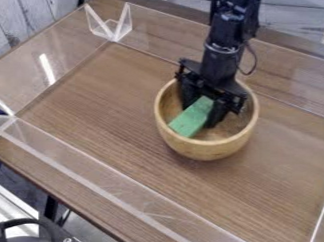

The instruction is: Remove the green block from inside the brown bowl and put it on the table

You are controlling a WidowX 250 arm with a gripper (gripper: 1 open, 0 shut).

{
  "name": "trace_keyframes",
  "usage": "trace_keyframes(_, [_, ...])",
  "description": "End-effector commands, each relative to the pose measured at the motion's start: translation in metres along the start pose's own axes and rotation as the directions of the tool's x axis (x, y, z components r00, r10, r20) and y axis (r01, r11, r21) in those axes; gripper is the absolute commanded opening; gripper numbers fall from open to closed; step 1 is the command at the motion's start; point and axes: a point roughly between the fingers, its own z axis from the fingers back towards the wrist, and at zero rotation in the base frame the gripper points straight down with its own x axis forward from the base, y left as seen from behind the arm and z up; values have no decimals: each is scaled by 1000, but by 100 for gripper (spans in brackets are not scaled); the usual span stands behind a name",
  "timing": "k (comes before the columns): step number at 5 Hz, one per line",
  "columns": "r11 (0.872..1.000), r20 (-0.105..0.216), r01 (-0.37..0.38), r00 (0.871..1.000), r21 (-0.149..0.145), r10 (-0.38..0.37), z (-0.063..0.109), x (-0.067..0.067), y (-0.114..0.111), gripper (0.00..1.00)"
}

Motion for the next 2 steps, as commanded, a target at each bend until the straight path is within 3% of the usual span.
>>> trace_keyframes(1, [999, 53, -42, 998, -1, 42, 17, -3, 10, 0])
trace_keyframes(2, [999, 61, -33, 998, -13, 34, 14, 0, 13, 0])
